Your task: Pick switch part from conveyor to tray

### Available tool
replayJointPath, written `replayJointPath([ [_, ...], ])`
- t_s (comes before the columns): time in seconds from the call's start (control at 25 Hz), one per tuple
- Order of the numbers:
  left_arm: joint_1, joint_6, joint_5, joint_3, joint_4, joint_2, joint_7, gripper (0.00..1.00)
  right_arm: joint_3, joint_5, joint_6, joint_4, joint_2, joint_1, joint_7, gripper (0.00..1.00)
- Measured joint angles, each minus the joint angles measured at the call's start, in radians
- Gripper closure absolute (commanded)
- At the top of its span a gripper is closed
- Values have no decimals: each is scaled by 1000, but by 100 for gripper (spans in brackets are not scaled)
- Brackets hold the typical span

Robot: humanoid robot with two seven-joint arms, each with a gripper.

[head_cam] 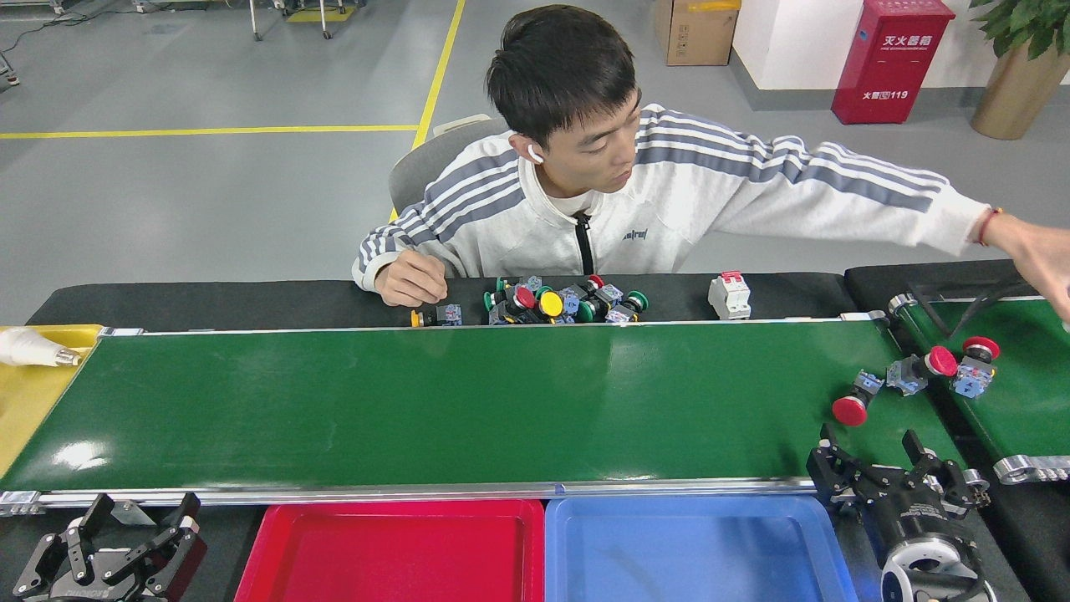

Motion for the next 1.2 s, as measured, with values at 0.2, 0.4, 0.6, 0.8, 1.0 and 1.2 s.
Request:
replayJointPath([
  [0.2,-1,-1,0,-5,2,0,0,0,96,-2,80,112,8,-101,3,1],
  [0.4,-3,-2,-5,-16,16,12,0,0,146,-3,103,223,22,-167,-9,27],
  [0.6,-5,-43,2,-12,35,43,0,0,166,-10,102,239,24,-178,-15,91],
  [0.8,-6,-56,0,-7,35,43,1,0,176,-11,66,230,22,-178,-23,98],
  [1.0,-6,6,-8,-7,35,49,2,0,265,-10,-144,105,21,-148,-40,98],
  [1.2,-5,76,-9,-7,36,60,2,0,474,-2,-435,1,16,-138,-84,79],
])
